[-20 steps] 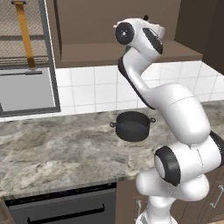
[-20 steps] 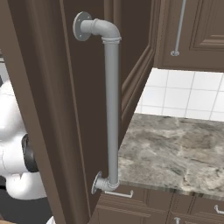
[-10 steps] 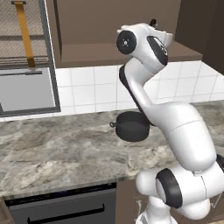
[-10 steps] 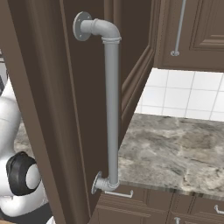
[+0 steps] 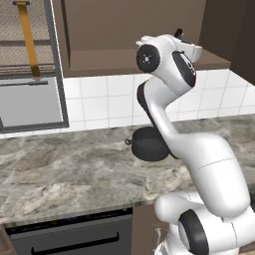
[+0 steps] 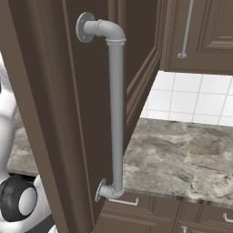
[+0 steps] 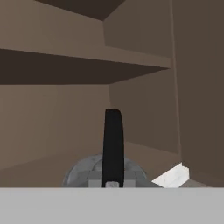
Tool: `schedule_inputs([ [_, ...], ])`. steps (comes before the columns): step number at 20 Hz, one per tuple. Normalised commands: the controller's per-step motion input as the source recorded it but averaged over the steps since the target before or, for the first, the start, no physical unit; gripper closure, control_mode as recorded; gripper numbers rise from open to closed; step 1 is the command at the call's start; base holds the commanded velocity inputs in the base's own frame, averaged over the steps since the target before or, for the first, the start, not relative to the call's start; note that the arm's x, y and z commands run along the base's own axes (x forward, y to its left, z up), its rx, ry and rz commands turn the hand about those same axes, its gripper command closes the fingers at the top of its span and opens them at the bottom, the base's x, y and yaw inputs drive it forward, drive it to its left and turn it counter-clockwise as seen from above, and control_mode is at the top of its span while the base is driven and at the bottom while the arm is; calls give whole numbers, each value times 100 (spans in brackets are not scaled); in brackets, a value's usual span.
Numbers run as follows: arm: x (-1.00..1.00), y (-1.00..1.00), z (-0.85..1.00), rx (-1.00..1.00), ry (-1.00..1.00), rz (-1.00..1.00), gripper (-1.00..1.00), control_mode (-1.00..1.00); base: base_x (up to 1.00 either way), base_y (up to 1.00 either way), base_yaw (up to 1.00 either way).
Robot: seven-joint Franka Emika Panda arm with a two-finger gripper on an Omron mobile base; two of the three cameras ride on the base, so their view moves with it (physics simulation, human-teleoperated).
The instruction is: Pick the kettle from the cabinet and place it on a stove burner. Then pick the pot from the counter and place it on another stove burner. Finally, turn both burners on.
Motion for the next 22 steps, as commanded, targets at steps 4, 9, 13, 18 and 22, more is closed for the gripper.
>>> schedule_inputs([
  [4, -53, -16, -25, 0, 0, 0, 100, -100, 0, 0, 0],
  [9, -54, -19, -23, 1, 0, 0, 100, -100, 0, 0, 0],
  [13, -55, -17, -22, 1, 0, 0, 100, -100, 0, 0, 0],
  [18, -51, -8, -25, 0, 0, 0, 100, -100, 0, 0, 0],
  [22, -42, -1, -31, 0, 0, -5, 100, -100, 0, 0, 0],
])
